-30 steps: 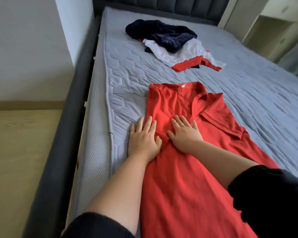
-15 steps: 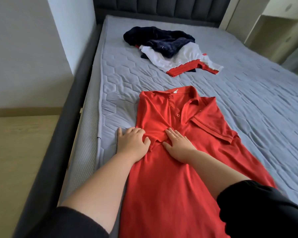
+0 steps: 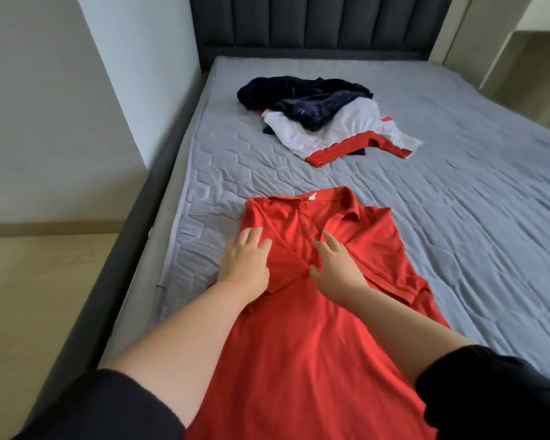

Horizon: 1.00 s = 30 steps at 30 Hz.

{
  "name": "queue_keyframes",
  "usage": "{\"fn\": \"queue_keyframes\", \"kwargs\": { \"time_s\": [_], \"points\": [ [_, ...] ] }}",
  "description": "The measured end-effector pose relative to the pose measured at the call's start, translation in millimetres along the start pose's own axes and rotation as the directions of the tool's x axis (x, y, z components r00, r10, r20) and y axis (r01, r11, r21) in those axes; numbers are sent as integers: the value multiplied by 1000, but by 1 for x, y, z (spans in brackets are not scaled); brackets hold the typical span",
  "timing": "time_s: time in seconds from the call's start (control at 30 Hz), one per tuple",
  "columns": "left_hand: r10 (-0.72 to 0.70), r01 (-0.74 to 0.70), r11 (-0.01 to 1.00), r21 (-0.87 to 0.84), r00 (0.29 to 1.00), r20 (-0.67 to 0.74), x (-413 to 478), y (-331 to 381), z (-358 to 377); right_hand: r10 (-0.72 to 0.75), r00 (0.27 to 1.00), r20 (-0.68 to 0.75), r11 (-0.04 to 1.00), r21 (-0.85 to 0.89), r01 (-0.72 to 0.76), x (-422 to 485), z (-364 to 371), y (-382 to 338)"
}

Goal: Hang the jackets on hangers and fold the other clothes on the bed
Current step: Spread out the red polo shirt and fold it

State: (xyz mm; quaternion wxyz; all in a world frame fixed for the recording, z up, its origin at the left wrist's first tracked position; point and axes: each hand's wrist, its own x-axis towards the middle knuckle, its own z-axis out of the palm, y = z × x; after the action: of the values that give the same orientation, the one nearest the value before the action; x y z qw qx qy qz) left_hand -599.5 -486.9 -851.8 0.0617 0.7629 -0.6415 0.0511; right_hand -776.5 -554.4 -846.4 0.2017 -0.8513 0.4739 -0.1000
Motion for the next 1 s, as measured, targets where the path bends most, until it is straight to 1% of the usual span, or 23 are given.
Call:
{"fn": "queue_keyframes", "kwargs": {
  "time_s": [0.07, 0.13, 0.23, 0.3, 0.33, 0.4, 0.47, 0.53, 0.63, 0.7, 0.77, 0.8, 0.9, 1.0],
  "points": [
    [60, -61, 997, 49, 998, 32, 13, 4, 6, 30, 997, -70, 1000, 12, -29, 9, -8, 7],
    [71, -75, 995, 60, 996, 61, 26, 7, 14, 46, 993, -111, 999, 15, -44, 18, -14, 16],
    [-36, 32, 999, 31, 994, 108, 36, 11, 33, 32, 988, -154, 999, -20, -35, 36, -20, 29],
    [-67, 64, 998, 25, 985, 158, 33, 13, 52, 11, 975, -222, 999, -32, -18, 48, -20, 32],
    [-62, 58, 998, 33, 985, 161, 30, 14, 61, -8, 960, -279, 1000, -29, 0, 54, -19, 33],
    [-44, 39, 998, 42, 992, 122, 27, 13, 73, -60, 918, -393, 998, -23, 56, 67, -16, 30],
    [-20, 16, 999, 40, 996, 84, 28, 12, 77, -102, 895, -434, 995, -26, 100, 85, -11, 24],
    [1, -2, 1000, 23, 999, 51, 27, 10, 79, -85, 909, -409, 996, -5, 91, 107, -5, 17],
    [-4, 4, 1000, -15, 1000, -8, 25, 9, 81, 39, 935, -353, 996, 89, -7, 141, -4, 6],
    [-4, 4, 999, -35, 1000, -13, 25, 10, 81, 48, 937, -345, 998, 46, -34, 161, -8, 5],
    [0, -1, 999, -45, 1000, -17, 26, 8, 82, 21, 951, -308, 998, -45, -37, 178, -14, 4],
    [-2, 1, 999, -54, 1000, -15, 27, 8, 83, 28, 962, -270, 996, -69, -49, 184, -16, 4],
    [3, -2, 998, -64, 1000, 7, 29, 7, 85, 71, 988, -138, 994, -68, -81, 195, -17, 2],
    [-2, 4, 999, -47, 999, 36, 29, 7, 86, 72, 995, -63, 984, -160, -82, 196, -15, -3]
  ]
}}
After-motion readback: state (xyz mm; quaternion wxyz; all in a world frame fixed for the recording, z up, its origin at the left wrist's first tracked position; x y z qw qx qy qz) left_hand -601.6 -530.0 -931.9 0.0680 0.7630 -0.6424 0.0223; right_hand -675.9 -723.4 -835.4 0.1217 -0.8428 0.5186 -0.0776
